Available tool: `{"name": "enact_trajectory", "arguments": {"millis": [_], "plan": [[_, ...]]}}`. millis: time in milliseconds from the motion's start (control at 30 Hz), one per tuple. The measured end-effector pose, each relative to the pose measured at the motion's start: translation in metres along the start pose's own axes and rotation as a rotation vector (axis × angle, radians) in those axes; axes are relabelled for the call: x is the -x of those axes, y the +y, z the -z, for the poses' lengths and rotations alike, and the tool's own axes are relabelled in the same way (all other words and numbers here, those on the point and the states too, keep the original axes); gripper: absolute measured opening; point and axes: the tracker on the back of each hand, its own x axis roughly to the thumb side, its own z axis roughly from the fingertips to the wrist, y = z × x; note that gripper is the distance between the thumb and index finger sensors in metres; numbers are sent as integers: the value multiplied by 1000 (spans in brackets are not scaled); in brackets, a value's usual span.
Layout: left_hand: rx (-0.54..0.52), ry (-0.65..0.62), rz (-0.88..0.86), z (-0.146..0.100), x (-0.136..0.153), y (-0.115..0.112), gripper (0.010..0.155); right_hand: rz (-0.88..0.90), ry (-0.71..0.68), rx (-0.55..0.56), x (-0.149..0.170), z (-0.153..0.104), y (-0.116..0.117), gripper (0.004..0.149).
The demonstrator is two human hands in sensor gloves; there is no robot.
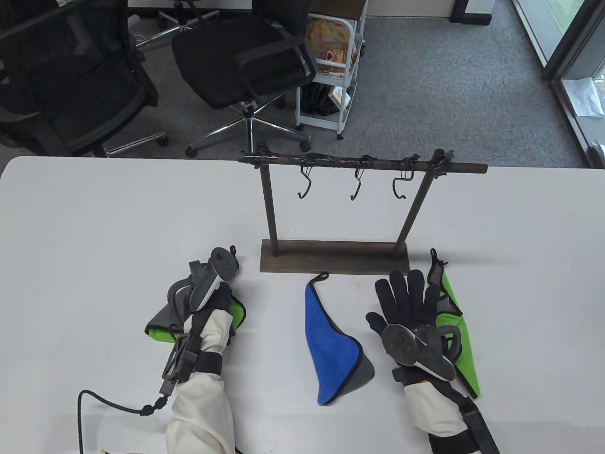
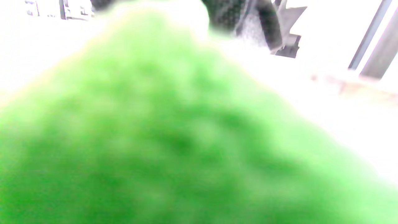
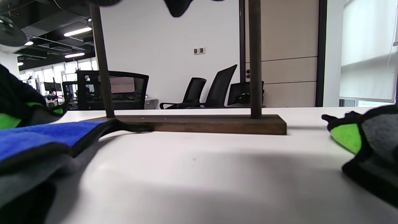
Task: Hook hand towel onto s-hook
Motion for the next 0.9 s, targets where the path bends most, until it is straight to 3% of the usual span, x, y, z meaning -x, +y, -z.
{"name": "enact_trajectory", "arguments": {"millis": [400, 700, 900], "plan": [[-153, -240, -506, -29, -2, 42, 49, 4, -4, -18, 0, 0, 1, 67], [-141, -432, -876, -53, -28, 78, 44, 12, -5, -29, 0, 0, 2, 67], [-60, -536, -1084, -65, -46, 91, 44, 20, -4, -29, 1, 1, 2, 67]]}}
